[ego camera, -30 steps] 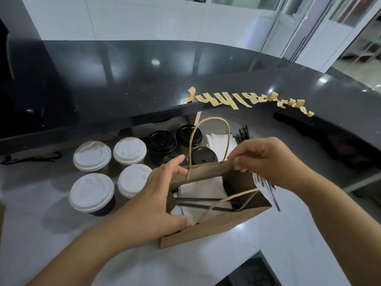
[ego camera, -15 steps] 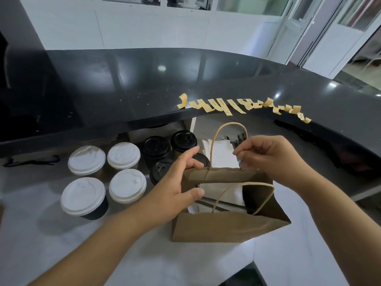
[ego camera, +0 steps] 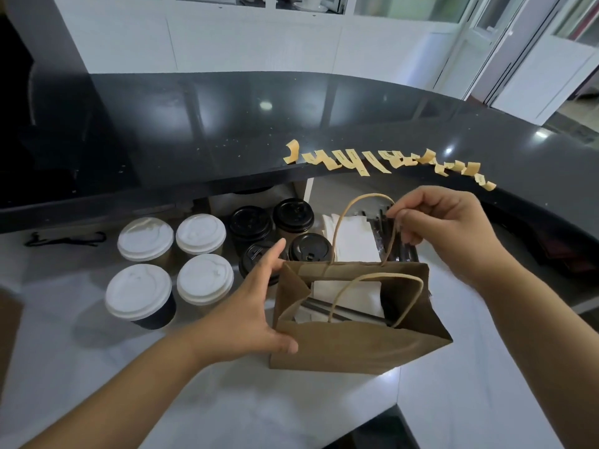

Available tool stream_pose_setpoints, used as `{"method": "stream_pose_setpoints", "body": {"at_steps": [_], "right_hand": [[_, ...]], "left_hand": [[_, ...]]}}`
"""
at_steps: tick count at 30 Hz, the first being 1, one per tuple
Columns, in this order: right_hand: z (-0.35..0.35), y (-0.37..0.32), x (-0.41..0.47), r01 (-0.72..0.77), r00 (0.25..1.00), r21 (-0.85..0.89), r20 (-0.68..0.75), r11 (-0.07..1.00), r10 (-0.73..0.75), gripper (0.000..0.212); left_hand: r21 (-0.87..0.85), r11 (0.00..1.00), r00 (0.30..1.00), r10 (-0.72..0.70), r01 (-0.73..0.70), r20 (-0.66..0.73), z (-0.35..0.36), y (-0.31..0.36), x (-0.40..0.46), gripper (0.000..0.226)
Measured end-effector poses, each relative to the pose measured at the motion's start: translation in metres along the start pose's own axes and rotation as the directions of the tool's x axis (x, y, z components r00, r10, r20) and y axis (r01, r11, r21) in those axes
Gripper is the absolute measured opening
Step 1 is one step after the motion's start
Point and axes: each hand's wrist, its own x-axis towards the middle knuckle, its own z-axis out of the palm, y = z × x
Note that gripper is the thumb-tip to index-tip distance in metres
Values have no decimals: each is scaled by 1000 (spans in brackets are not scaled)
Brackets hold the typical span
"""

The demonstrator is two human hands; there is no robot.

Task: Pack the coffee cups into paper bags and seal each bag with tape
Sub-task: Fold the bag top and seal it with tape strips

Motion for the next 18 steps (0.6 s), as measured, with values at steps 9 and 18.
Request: {"method": "stream_pose_setpoints", "body": {"at_steps": [9,18], "right_hand": [[-8,9,12,-26,991,130,-125,991,43,16],[-2,19,35,-49,995,131,-83,990,61,15]], "left_hand": [[-27,999,985,23,-28,-170,14,-11,3,66],[-75,994,973,64,-83,-222,20,-8,7,56]]}}
